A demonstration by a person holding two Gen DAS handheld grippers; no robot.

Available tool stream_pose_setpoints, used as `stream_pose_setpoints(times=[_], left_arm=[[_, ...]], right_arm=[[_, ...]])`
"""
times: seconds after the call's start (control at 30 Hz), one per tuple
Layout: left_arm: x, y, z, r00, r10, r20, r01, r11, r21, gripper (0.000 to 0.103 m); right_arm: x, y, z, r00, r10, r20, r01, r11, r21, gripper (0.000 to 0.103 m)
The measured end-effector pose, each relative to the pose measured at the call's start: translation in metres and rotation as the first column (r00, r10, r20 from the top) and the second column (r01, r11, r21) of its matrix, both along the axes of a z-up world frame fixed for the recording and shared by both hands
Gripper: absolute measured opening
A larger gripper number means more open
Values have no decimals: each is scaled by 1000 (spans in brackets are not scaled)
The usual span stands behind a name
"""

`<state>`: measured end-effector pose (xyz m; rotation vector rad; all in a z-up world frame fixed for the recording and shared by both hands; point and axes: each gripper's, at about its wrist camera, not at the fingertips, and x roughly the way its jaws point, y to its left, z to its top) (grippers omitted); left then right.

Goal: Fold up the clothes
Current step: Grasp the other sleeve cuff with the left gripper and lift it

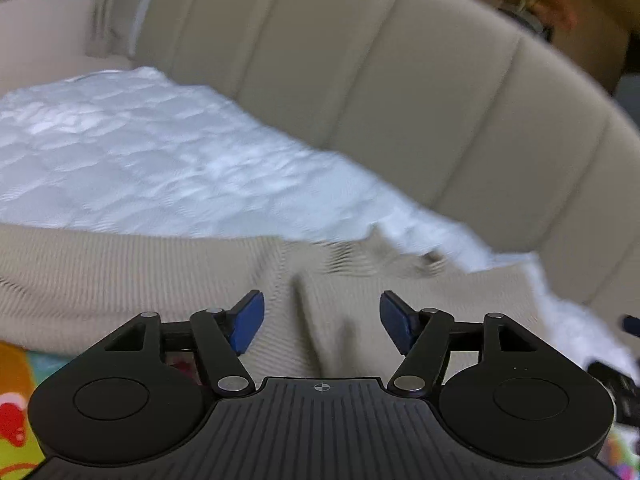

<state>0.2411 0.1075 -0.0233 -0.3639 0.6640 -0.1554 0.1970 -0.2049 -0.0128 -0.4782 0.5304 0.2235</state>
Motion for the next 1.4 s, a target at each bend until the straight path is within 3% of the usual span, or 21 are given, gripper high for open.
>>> stream_pose_setpoints(times=[0.07,0.13,0.27,0.33,0.37,0.4,0.5,0.6,0.73,0.87,0.93,1.0,1.1,1.17,1.27,1.3,1.4], left_arm=[[1,-1,0,999,-20,-39,18,998,-52,70],[4,-4,-8,996,-24,-80,20,998,-54,70],[9,-21,-17,994,-32,-104,34,999,21,70],[18,-32,-16,994,-24,-108,32,997,70,52],[21,-35,-14,994,-14,-107,24,996,87,19],[20,-34,-7,995,-8,-97,17,996,89,15],[13,-30,15,998,9,-61,-3,995,99,14],[-23,-9,40,1000,-4,-20,7,987,158,14],[-51,25,31,996,39,-82,-20,977,212,14],[-53,36,10,988,70,-136,-47,985,169,14],[-50,35,10,990,65,-127,-41,982,183,14],[-47,36,12,992,51,-118,-30,983,179,14],[-42,37,18,995,35,-93,-19,986,163,14],[-40,36,24,997,25,-69,-15,989,147,14],[-35,32,42,1000,10,-14,-9,992,123,14],[-34,29,50,1000,4,8,-5,993,121,14],[-26,15,78,998,-16,67,7,990,141,14]], right_arm=[[8,-7,17,999,-42,1,41,991,126,75],[24,-9,25,995,-97,-19,99,970,223,64],[22,0,19,995,-96,-22,99,970,222,64],[10,1,15,997,-78,-26,82,972,219,64],[8,-1,14,997,-78,-30,83,972,220,64],[7,-4,12,996,-81,-32,86,971,222,64],[2,-12,15,994,-106,-24,108,967,230,64],[-6,-20,23,993,-116,9,111,966,234,66],[9,-20,30,991,-127,30,115,956,269,69],[51,20,20,997,-83,6,78,957,280,70],[76,45,6,999,-45,-29,51,968,244,74],[95,63,-13,996,-38,-77,47,991,126,75],[102,69,-31,997,-39,-64,35,998,-53,75],[78,61,-18,1000,-7,-9,6,999,-47,75],[24,52,3,992,121,28,-121,993,-5,80],[9,55,2,987,158,34,-157,987,-35,85],[-9,77,-17,971,238,25,-232,960,-158,85]])
